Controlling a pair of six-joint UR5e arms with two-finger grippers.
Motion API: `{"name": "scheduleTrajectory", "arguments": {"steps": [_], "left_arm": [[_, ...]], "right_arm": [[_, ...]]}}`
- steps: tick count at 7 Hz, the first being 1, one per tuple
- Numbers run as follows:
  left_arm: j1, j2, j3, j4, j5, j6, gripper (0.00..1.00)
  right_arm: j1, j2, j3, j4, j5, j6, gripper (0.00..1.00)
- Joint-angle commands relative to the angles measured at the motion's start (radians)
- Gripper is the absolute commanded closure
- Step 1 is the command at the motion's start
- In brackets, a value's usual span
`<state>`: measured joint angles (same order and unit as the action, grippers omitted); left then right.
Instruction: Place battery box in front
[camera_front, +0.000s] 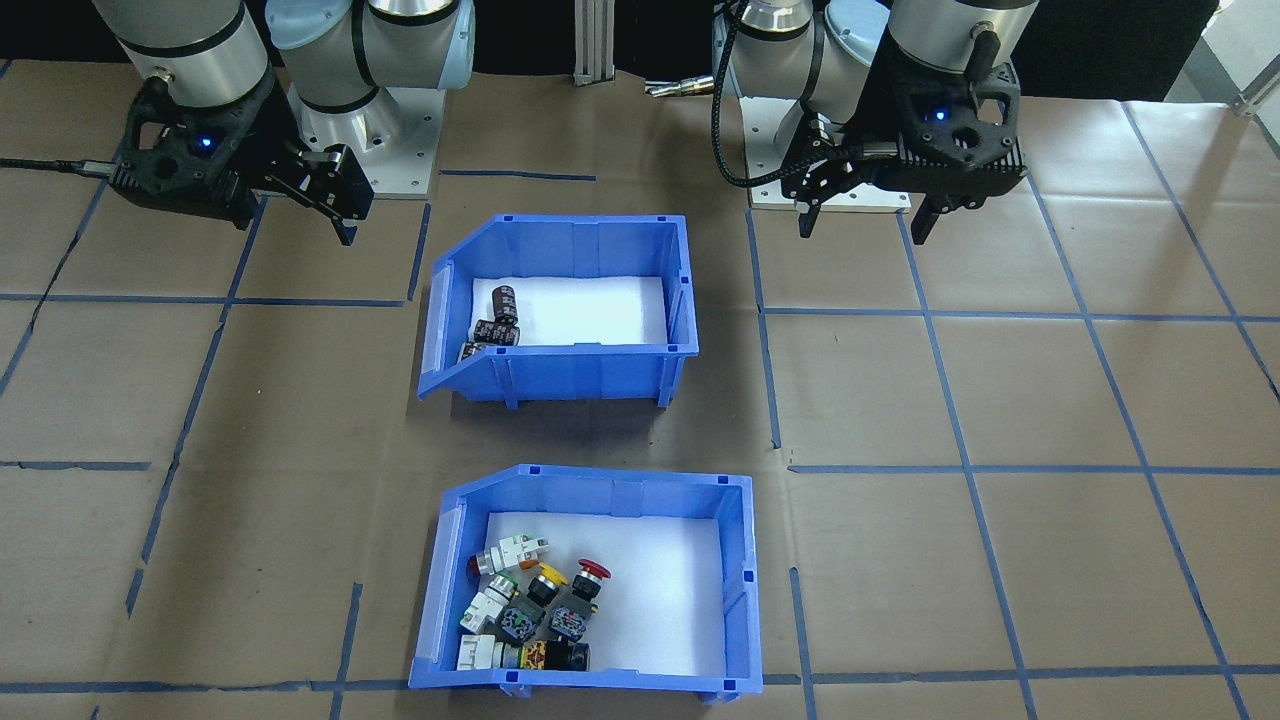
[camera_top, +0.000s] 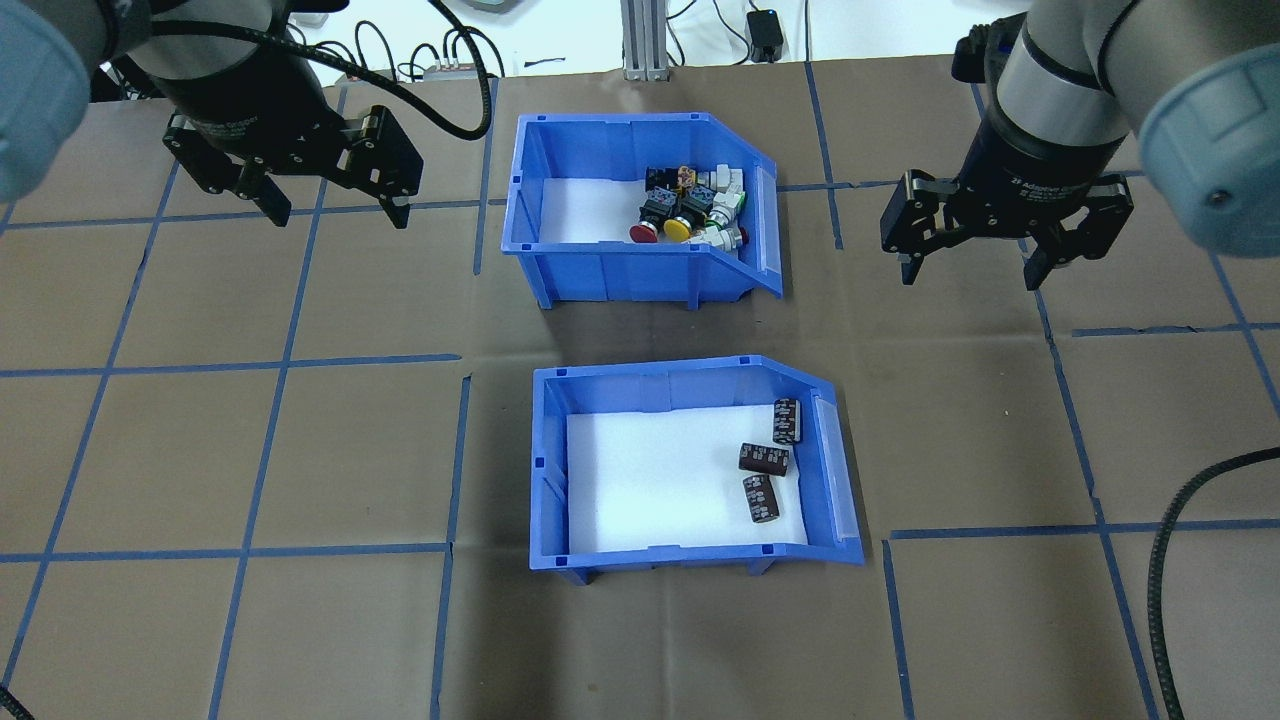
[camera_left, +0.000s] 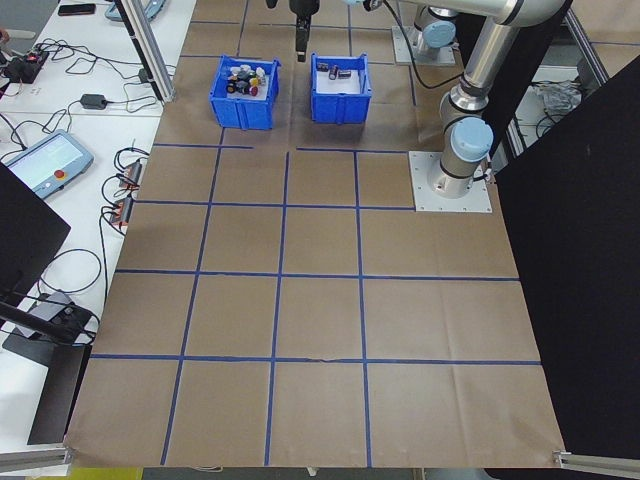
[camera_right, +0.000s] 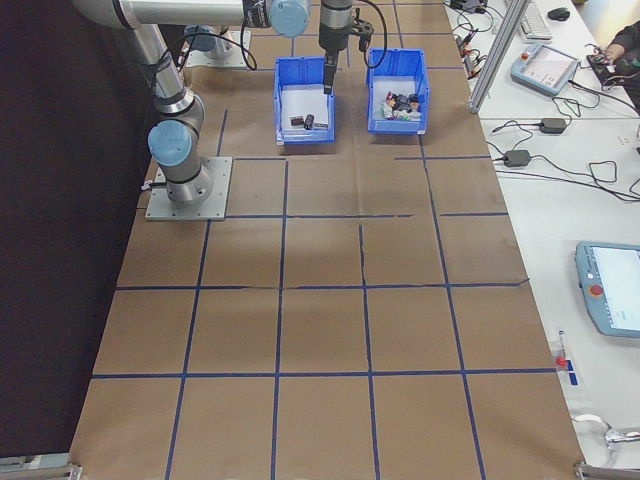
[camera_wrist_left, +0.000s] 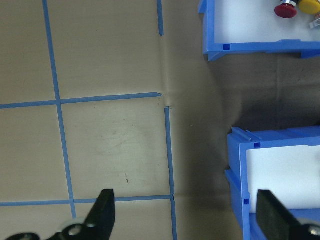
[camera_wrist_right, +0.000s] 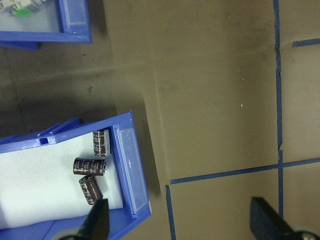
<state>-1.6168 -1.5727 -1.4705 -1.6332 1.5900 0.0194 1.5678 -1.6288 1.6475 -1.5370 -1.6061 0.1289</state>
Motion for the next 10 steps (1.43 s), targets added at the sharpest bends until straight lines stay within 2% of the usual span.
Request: {"name": "scheduleTrajectory", "arguments": {"steps": [1, 6, 7, 8, 9, 10], "left_arm": [[0.000, -0.001, -0.001, -0.001, 0.005, 0.005, 0.00], [0.000, -0.021, 0.007, 0.001, 0.013, 0.013, 0.00], [0.000, -0.024, 0.001, 0.001, 0.010, 0.010, 0.00], [0.001, -0.032, -0.001, 0.013, 0.002, -0.022, 0.00], [0.002, -0.055, -0.004, 0.120, 0.002, -0.051, 0.00], [-0.005, -0.070, 0.005, 0.140, -0.002, -0.122, 0.00]], "right_arm": [[0.000, 0.001, 0.000, 0.000, 0.000, -0.002, 0.00], [0.000, 0.001, -0.009, 0.002, -0.002, -0.005, 0.00], [0.003, 0.021, -0.058, 0.006, 0.001, -0.006, 0.00], [0.008, 0.077, -0.121, 0.015, -0.003, -0.041, 0.00], [0.017, 0.127, -0.179, 0.021, -0.005, -0.081, 0.00], [0.023, 0.168, -0.225, 0.023, 0.001, -0.157, 0.00]]}}
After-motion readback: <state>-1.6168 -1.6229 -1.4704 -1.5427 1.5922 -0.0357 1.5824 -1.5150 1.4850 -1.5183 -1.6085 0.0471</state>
